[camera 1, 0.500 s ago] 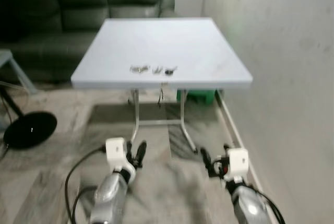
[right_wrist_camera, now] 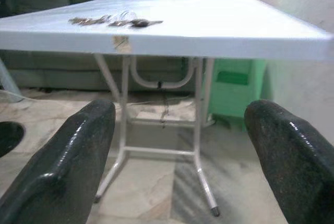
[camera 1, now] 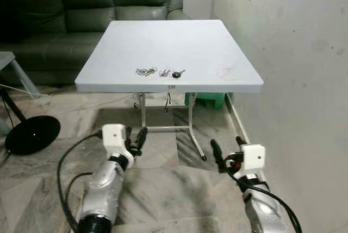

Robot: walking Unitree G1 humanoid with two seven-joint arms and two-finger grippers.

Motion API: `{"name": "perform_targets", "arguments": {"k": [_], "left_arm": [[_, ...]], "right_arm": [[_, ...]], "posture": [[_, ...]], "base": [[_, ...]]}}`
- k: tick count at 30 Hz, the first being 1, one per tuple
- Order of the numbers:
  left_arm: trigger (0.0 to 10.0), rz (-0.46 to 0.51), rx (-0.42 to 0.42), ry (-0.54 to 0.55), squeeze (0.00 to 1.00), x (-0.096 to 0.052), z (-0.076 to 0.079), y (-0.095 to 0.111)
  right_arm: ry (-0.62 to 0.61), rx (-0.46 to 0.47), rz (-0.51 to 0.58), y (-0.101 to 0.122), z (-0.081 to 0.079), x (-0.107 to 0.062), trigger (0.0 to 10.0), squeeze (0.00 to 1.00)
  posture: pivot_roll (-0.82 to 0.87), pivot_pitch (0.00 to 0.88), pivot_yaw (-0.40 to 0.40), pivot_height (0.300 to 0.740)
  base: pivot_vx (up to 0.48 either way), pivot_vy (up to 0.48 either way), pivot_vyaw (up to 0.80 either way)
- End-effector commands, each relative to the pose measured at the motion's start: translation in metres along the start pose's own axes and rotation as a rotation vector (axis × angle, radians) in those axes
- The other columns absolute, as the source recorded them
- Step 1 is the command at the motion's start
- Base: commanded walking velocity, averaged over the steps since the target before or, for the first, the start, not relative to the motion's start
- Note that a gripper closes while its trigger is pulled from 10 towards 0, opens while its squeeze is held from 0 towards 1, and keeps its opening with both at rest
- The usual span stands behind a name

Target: Hang keys on a hook

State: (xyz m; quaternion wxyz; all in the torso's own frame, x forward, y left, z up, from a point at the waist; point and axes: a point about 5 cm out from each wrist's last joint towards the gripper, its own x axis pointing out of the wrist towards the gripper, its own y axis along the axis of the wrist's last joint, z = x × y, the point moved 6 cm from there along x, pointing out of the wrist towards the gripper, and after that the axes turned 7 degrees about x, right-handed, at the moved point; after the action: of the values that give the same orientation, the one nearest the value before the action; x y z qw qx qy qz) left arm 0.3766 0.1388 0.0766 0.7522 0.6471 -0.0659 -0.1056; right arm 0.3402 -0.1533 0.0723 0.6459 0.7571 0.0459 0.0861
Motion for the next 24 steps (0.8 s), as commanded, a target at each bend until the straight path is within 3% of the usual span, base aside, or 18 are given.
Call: {"name": "perform_targets", "arguments": {"k": [1,5,10,17,24], "left_arm": [[10.0,0.013,-0.015,-0.007,0.00,0.002,-0.002,0.007],[10.0,0.040,-0.012,-0.010,0.00,0.000,-0.005,0.014],[10.0,0.013,-0.012,0.005,0.00,-0.006,-0.008,0.004],[10.0,-0.002,-0.036,0.005,0.00,-0.009,-0.001,-0.003],[10.0,-0.029,-0.025,0.001,0.00,-0.023,0.004,-0.019]], "right_arm": [[-0.017,0.005,0.013,0.005,0.004,-0.001,10.0,0.00],[-0.024,0.003,0.016,0.007,0.004,-0.004,10.0,0.00],[0.008,0.017,-0.011,0.003,-0.004,-0.006,10.0,0.00],[0.055,0.001,-0.001,0.010,-0.010,-0.002,10.0,0.00],[0.069,-0.032,-0.016,0.011,-0.006,-0.006,10.0,0.00]], "posture": [[-0.02,0.000,0.014,0.740],[-0.02,0.000,0.011,0.740],[-0.01,0.000,0.000,0.740],[0.02,0.000,-0.016,0.740],[0.03,0.000,-0.024,0.740]], "base": [[0.000,0.000,0.00],[0.000,0.000,0.00],[0.000,0.000,0.00],[0.000,0.000,0.00],[0.000,0.000,0.00]]}}
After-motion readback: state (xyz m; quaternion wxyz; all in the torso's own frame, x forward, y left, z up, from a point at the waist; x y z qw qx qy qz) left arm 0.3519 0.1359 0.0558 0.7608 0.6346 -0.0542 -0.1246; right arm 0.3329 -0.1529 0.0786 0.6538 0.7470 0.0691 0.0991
